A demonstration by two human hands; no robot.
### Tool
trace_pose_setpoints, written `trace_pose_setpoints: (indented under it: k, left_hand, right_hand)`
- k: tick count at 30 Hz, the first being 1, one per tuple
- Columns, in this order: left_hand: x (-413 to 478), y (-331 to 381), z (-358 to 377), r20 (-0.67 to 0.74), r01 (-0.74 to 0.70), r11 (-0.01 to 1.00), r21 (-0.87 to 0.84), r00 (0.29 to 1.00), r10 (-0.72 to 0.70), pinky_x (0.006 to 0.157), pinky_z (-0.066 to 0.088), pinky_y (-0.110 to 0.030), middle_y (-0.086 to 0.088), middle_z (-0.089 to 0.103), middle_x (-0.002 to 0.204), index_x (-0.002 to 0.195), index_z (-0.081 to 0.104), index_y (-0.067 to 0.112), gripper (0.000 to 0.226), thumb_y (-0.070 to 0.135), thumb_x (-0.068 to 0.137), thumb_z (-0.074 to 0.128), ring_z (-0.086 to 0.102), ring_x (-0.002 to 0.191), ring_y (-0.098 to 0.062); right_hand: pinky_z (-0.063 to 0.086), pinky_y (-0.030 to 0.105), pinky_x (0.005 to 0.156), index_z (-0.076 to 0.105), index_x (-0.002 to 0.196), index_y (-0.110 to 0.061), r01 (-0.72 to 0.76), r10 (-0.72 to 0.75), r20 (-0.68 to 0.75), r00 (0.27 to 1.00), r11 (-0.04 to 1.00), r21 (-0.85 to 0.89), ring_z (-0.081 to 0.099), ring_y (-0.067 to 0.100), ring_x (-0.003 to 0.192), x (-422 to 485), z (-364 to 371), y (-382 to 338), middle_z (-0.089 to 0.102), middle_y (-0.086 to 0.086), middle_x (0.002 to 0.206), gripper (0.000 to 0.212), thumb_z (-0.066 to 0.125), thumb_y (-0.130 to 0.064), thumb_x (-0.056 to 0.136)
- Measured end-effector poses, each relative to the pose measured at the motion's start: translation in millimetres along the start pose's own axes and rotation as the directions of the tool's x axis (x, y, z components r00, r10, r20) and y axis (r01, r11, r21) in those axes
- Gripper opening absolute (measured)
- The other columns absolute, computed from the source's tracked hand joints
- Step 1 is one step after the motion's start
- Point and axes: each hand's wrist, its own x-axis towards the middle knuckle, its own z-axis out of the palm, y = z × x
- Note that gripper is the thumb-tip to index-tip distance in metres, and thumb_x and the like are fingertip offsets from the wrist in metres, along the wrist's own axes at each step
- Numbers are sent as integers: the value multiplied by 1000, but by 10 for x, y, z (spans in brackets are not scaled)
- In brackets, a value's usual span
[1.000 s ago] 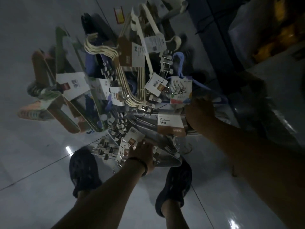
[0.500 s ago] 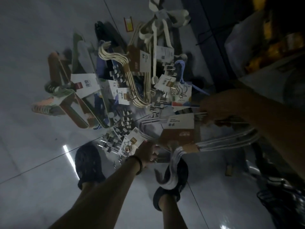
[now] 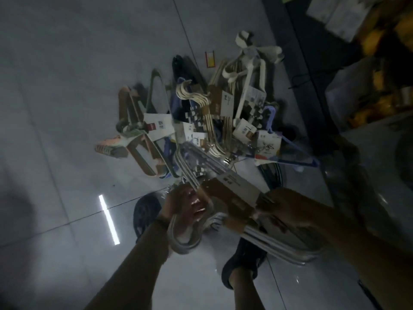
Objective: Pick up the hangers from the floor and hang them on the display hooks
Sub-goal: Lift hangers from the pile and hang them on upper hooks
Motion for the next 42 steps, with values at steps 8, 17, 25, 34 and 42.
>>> trace_pose_setpoints:
  k: [8, 17, 25, 34, 42]
  left_hand:
    - [-395, 612, -644, -7, -84, 920, -382, 996, 88, 120, 30, -60, -21, 56, 152, 154, 50, 20, 97, 88, 85, 36, 46, 145, -45]
    - [451, 1431, -740, -54, -228, 934, 274, 966, 252, 93, 60, -47, -2, 74, 130, 147, 56, 31, 44, 34, 104, 63, 74, 111, -23]
    - [1534, 1736, -1038, -168, -290, 814, 504, 891, 421, 92, 56, -47, -1, 68, 120, 140, 54, 23, 63, 29, 82, 77, 66, 114, -33]
    - [1742, 1667, -1044, -203, -103, 942, 320, 963, 175, 93, 62, -49, -19, 77, 117, 122, 73, 4, 35, 17, 89, 74, 74, 107, -39]
    - [1437, 1889, -949, -77, 24, 970, 242, 997, -5, 57, 58, -30, -5, 68, 57, 55, 78, 14, 43, 22, 95, 64, 68, 51, -23]
  right_hand:
    - [52, 24, 57, 70, 88, -20, 81, -33, -378, 925, 990, 111, 67, 3, 57, 660, 601, -879, 71, -1, 68, 30, 59, -43, 105]
    - [56, 36, 74, 68, 106, -11, 34, -135, -642, 755, 985, -167, 70, 32, 91, 2082, 744, -1893, 73, 13, 96, 32, 52, -39, 107]
    - [49, 33, 72, 59, 117, -12, 7, -164, -515, 841, 956, -294, 70, 31, 96, 3077, 658, -1960, 69, 10, 101, 33, 56, -41, 102]
    - [58, 53, 96, 72, 111, -11, 2, 125, -287, 950, 914, 406, 73, 31, 102, 3347, 588, -2013, 78, 8, 105, 63, 76, -39, 55]
    - [56, 52, 98, 80, 98, -15, -13, 136, -233, 963, 886, 463, 73, 27, 98, 3089, 539, -2157, 79, 5, 101, 38, 79, -38, 68]
